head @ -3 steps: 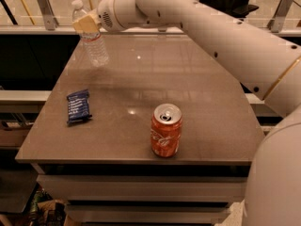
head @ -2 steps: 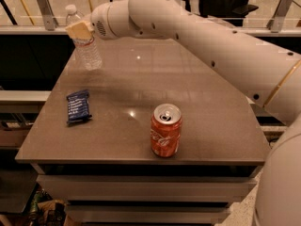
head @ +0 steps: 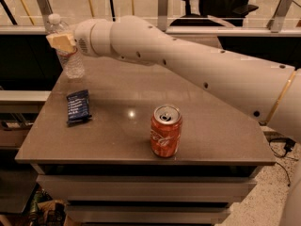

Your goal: Move water bottle near rxbar blueberry

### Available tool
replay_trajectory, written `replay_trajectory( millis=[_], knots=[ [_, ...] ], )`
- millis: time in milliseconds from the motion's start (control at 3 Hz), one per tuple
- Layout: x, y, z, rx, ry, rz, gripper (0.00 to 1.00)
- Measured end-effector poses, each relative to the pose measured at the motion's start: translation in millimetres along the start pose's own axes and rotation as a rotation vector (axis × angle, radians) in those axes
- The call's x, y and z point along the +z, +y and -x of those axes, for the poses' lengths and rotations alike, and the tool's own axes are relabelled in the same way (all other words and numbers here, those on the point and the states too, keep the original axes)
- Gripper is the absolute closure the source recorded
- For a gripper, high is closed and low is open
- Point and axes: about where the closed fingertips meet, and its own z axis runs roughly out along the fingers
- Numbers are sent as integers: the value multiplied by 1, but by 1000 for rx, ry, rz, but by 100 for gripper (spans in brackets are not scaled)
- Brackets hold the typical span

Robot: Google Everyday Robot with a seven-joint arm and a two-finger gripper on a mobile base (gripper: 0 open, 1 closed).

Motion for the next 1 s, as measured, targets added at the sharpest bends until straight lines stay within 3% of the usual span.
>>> replay_trajectory(
  millis=[333, 667, 1000],
  knots=[
    [2, 26, -3, 49, -14, -35, 100],
    [-11, 38, -9, 111, 16, -84, 100],
    [-34, 26, -18, 146, 50, -137, 100]
  ],
)
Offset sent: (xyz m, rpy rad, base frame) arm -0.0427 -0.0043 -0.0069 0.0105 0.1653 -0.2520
